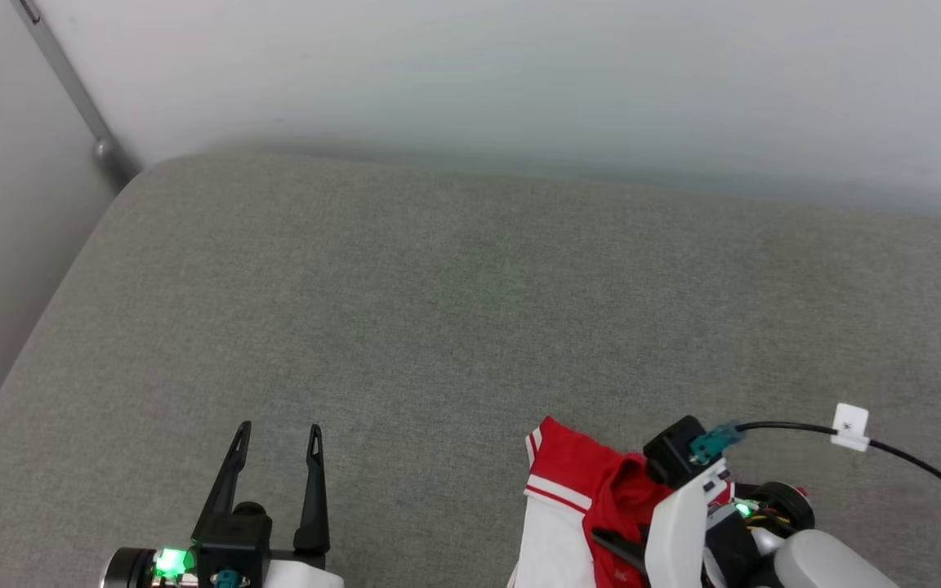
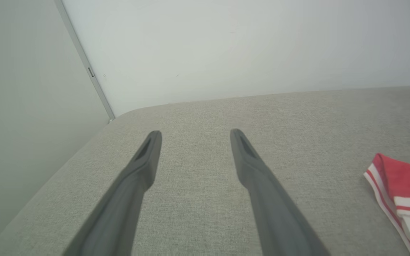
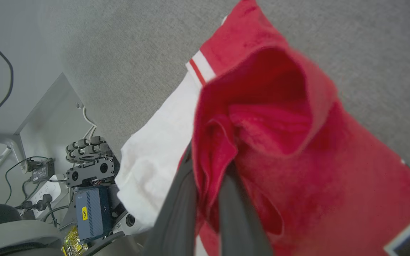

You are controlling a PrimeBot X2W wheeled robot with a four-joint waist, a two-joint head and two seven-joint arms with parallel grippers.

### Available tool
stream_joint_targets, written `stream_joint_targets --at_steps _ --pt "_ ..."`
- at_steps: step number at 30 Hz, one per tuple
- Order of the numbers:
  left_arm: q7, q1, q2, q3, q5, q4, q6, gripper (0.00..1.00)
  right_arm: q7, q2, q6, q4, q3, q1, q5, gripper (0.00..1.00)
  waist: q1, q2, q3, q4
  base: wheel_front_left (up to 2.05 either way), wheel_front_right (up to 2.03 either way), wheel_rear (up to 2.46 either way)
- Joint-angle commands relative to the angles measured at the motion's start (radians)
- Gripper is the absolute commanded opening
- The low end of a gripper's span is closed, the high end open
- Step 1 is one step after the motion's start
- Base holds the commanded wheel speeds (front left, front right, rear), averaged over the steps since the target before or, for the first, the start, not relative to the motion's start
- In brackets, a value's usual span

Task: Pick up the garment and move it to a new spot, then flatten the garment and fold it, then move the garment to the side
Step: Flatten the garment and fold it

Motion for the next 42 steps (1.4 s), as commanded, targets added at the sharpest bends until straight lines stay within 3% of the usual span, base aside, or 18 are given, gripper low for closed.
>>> stream_joint_targets --at_steps 1,5,6,7,8,14,17,21,24,28,34,42 --pt "-0.002 -0.02 -0.006 0.005 0.007 0.0 -0.006 1.0 -0.02 0.014 0.0 0.055 0.031 -0.04 -0.016 0.0 0.0 0.0 0.018 0.013 0.0 0.0 0.0" --pt "-0.002 -0.024 -0.016 0.012 0.014 0.006 -0.011 1.0 -0.062 0.035 0.0 0.177 0.079 -0.069 -0.047 0.0 0.0 0.0 0.026 0.018 0.0 0.0 0.0" --pt "-0.002 -0.026 -0.018 0.014 0.015 0.008 -0.011 1.0 -0.074 0.038 -0.001 0.204 0.091 -0.074 -0.051 0.11 0.0 0.0 0.025 0.017 0.0 0.0 0.0" --pt "-0.002 -0.026 -0.018 0.014 0.015 0.008 -0.011 1.0 -0.074 0.038 -0.001 0.204 0.091 -0.074 -0.051 0.11 0.0 0.0 0.025 0.017 0.0 0.0 0.0" --pt "-0.002 -0.024 -0.02 0.019 0.015 0.014 -0.013 1.0 -0.106 0.042 -0.001 0.238 0.111 -0.077 -0.053 1.0 0.0 0.0 0.014 0.014 0.0 0.0 0.0" --pt "-0.002 0.013 -0.017 0.037 0.012 0.02 -0.018 1.0 -0.23 -0.001 -0.001 0.207 0.145 -0.095 -0.073 1.0 0.0 0.0 -0.037 -0.014 0.0 0.0 0.0" --pt "-0.002 0.031 -0.016 0.052 0.01 0.013 -0.018 1.0 -0.318 -0.036 -0.001 0.148 0.114 -0.089 -0.095 1.0 0.0 0.0 -0.06 -0.037 0.0 0.0 0.0" --pt "-0.002 0.05 -0.02 0.065 0.011 0.005 -0.019 1.0 -0.43 -0.079 -0.001 0.067 0.018 -0.07 -0.157 1.0 0.0 0.0 -0.075 -0.068 0.0 0.0 0.0" --pt "-0.002 0.051 -0.023 0.069 0.015 0.002 -0.021 1.0 -0.523 -0.083 -0.001 0.035 -0.117 -0.034 -0.229 1.0 0.0 0.0 -0.084 -0.086 0.0 0.0 0.0" --pt "-0.002 0.052 -0.026 0.072 0.019 0.003 -0.023 1.0 -0.643 -0.05 -0.001 0.027 -0.318 0.018 -0.344 1.0 0.0 0.0 -0.092 -0.101 0.0 0.0 0.0" --pt "-0.002 0.06 -0.028 0.072 0.028 -0.007 -0.03 1.0 -0.787 0.056 -0.001 0.015 -0.558 0.137 -0.501 1.0 0.0 0.0 -0.104 -0.115 0.0 0.0 0.0" --pt "-0.002 0.087 -0.021 0.06 0.037 -0.034 -0.04 1.0 -0.842 0.214 -0.001 -0.073 -0.715 0.305 -0.594 1.0 0.0 0.0 -0.116 -0.121 0.0 0.0 0.0"
